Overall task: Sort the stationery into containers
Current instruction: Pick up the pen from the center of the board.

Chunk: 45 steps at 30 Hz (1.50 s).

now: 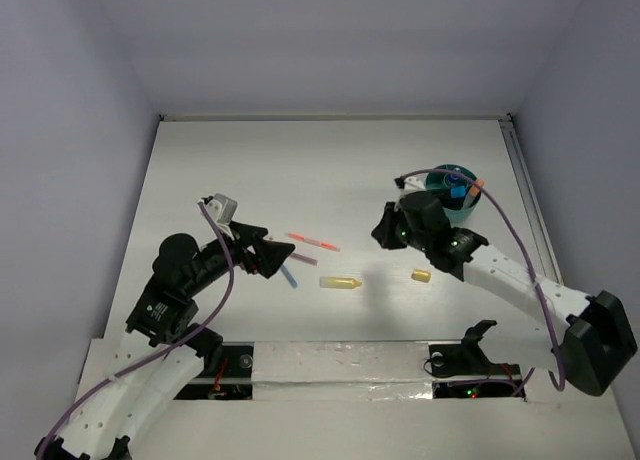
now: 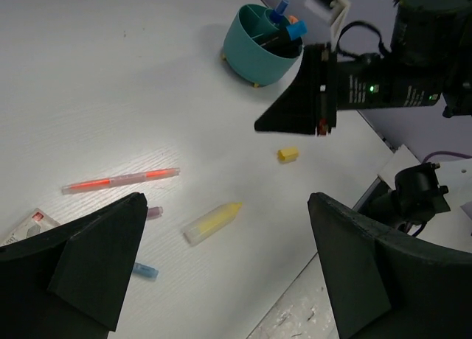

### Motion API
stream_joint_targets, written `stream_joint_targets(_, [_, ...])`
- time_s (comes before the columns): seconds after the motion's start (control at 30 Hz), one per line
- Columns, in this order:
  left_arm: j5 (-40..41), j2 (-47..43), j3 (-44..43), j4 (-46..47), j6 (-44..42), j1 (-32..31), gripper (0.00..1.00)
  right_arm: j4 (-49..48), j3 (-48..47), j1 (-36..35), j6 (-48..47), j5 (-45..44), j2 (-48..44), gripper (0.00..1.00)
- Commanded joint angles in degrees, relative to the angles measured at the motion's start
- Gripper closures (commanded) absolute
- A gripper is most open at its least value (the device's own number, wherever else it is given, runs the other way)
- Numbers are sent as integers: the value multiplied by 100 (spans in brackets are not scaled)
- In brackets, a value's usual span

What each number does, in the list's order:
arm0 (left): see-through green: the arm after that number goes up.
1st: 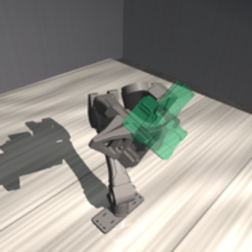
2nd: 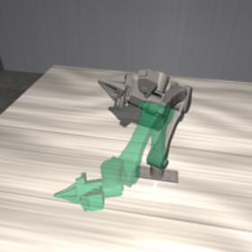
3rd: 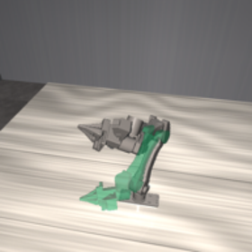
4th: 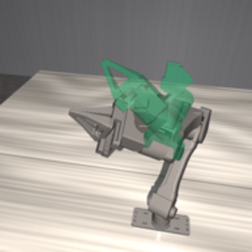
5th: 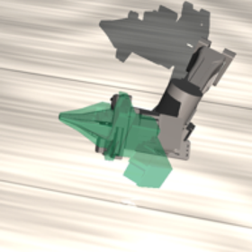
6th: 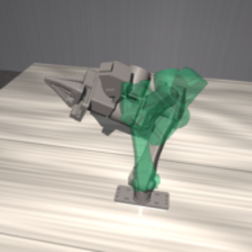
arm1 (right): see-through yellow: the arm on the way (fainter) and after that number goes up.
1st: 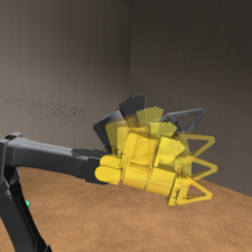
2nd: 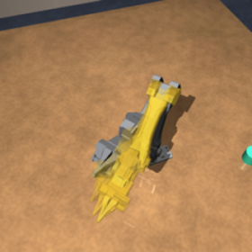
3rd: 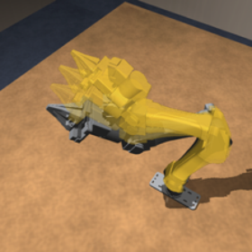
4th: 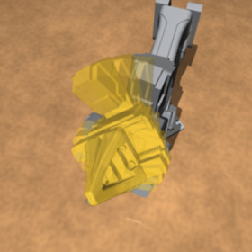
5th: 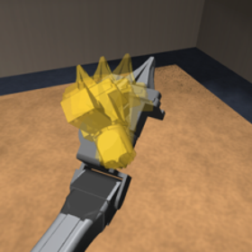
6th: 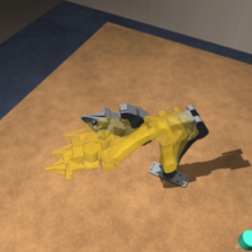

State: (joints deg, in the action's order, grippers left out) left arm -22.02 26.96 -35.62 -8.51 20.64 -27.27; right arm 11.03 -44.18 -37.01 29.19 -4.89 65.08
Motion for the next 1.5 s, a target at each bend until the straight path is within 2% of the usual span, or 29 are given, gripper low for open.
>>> stream_joint_targets(0.0, [-22, 116, 46, 262, 1, 20, 12, 690, -29, -533, 166, 1022, 382, 92])
stream_joint_targets(0.07, [-22, 151, 46, 262, 1, 72, 14, 786, -81, -989, 114, 1217, 680, 92])
stream_joint_targets(0.27, [-92, 459, 37, 280, 10, 72, 19, 709, -266, -1712, 26, 1710, 1489, 90])
stream_joint_targets(0.4, [-136, 687, 28, 280, 27, 72, 20, 322, -100, -1713, 95, 1754, 1903, 90])
stream_joint_targets(0.57, [-311, 907, 37, 342, 71, 72, 20, 23, 33, -1713, 131, 1395, 2298, 90])
stream_joint_targets(0.73, [-268, 1136, 37, 350, 124, 72, 20, -232, 68, -1713, 148, 1017, 2395, 90])
stream_joint_targets(0.87, [-92, 1267, 11, 298, 150, 2, 20, -171, 50, -1713, 105, 1033, 2369, 91])
stream_joint_targets(1.0, [224, 1592, -77, 184, 124, -287, 20, 109, 173, -1713, 104, 1025, 2019, 90])
stream_joint_targets(1.1, [758, 1934, -208, 17, 19, -603, 21, 487, 191, -1713, 96, 911, 1299, 86])
stream_joint_targets(1.17, [1119, 2154, -314, -168, -51, -875, 25, 855, 156, -1713, 78, 552, 570, 83])
stream_joint_targets(1.2, [1356, 2425, -454, -247, -95, -1251, 26, 996, 130, -1713, 78, 341, 332, 82])
stream_joint_targets(1.23, [1785, 2558, -533, -395, -209, -1455, 28, 1111, 77, -1713, 87, -87, 95, 81])
stream_joint_targets(1.3, [2122, 3040, -796, -528, -289, -1816, 28, 1393, 42, -1713, 130, -511, -608, 79])
stream_joint_targets(1.33, [2149, 3174, -859, -502, -341, -2139, 29, 1446, 24, -1713, 157, -975, -845, 79])
stream_joint_targets(1.47, [2193, 3859, -1263, -528, -912, -2932, 34, 1350, 278, -1713, 262, -1909, -2102, 79])
